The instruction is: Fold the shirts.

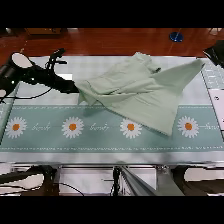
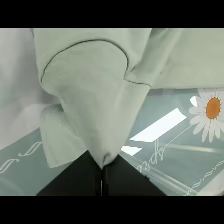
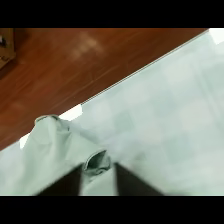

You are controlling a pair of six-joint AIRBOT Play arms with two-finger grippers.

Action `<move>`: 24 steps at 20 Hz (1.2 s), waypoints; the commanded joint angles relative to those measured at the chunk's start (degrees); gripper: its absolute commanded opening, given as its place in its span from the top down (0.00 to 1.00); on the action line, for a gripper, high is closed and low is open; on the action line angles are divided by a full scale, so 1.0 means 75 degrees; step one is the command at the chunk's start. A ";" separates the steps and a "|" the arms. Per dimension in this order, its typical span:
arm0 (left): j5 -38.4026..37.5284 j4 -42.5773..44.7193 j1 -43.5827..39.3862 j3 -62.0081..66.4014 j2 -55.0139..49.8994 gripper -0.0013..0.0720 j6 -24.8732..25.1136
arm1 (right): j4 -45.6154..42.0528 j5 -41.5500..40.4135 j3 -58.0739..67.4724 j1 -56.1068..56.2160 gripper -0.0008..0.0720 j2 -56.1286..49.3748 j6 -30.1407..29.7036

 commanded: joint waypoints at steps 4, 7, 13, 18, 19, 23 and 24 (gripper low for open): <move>-0.0009 0.0006 -0.0047 0.0006 0.0009 0.96 0.0015 | -0.2559 0.2582 0.0428 -0.1230 0.44 0.1306 0.0256; -0.0009 0.0009 -0.0047 0.0006 0.0009 0.96 0.0032 | -0.5394 0.4628 -0.0251 -0.1973 0.44 0.1807 0.0632; 0.0050 0.0152 -0.0044 0.0006 0.0006 0.96 0.0111 | -0.3620 0.3643 -0.5995 -0.2334 0.38 0.4115 -0.0224; 0.0050 0.0152 -0.0047 0.0006 0.0000 0.96 0.0245 | -0.2151 0.3395 -0.8495 -0.2334 0.17 0.4846 -0.0592; 0.0050 0.0152 -0.0044 0.0006 0.0000 0.96 0.0248 | -0.1751 0.3316 -0.8807 -0.2334 0.17 0.4849 -0.0749; 0.0050 0.0152 -0.0044 0.0006 0.0000 0.96 0.0417 | -0.0962 0.2588 -0.9398 -0.2328 0.19 0.4846 -0.1093; 0.0050 0.0149 -0.0047 0.0006 0.0000 0.96 0.0417 | -0.0679 0.2486 -0.9404 -0.2328 0.19 0.4846 -0.1116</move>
